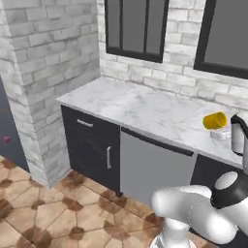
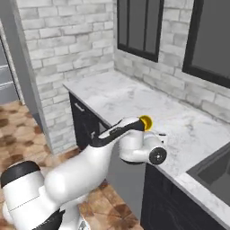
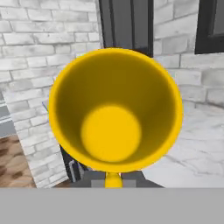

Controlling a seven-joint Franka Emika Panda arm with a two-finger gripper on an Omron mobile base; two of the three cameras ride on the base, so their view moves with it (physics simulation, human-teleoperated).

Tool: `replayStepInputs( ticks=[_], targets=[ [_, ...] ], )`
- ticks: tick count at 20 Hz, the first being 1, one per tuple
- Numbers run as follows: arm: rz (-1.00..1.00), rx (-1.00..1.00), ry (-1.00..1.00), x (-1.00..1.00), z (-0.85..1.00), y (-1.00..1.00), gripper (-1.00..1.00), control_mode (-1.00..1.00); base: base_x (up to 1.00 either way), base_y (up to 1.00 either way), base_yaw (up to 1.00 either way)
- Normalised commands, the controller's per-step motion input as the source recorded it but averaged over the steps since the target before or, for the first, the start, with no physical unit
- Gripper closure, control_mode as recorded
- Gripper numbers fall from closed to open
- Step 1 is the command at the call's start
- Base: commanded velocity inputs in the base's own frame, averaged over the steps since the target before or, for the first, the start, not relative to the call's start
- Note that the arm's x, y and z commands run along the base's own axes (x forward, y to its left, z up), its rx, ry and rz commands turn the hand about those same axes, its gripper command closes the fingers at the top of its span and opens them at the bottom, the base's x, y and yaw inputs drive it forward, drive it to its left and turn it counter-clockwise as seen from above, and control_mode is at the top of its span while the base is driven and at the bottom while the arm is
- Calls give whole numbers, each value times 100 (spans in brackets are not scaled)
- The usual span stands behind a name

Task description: Clear the mugs and bowl far away from the sink.

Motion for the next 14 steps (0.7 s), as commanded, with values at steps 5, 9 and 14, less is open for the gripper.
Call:
replayStepInputs(
  ticks=[5,9,14],
  targets=[
    [0,0,0,0,0,0,100,100,-38,59,77],
    [0,0,0,0,0,0,100,100,-34,69,76],
    [0,0,0,0,0,0,100,100,-23,27,85]
  ],
)
